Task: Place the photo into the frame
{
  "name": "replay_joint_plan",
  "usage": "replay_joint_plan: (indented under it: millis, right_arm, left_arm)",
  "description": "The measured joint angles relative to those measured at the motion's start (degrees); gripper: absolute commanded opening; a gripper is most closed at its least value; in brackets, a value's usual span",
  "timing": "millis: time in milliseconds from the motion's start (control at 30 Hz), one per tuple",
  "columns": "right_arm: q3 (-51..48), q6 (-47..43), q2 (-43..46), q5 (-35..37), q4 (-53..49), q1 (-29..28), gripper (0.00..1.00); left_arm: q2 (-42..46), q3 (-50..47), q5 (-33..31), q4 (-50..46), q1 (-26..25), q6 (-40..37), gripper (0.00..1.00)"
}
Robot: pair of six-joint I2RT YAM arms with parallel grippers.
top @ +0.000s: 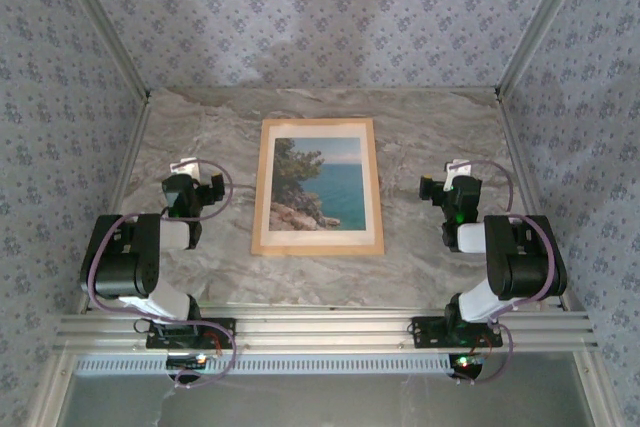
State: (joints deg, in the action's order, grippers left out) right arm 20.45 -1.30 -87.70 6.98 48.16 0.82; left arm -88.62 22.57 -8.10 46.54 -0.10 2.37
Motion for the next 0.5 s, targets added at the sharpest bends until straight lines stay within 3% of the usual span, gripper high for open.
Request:
replay_joint_plan:
  millis: [500]
  right_arm:
    - [0.0, -0.02, 0.0, 0.07, 0.13, -0.39, 1.0]
  left_arm:
    - [0.0, 0.0, 0.0, 0.0, 0.0, -0.02, 1.0]
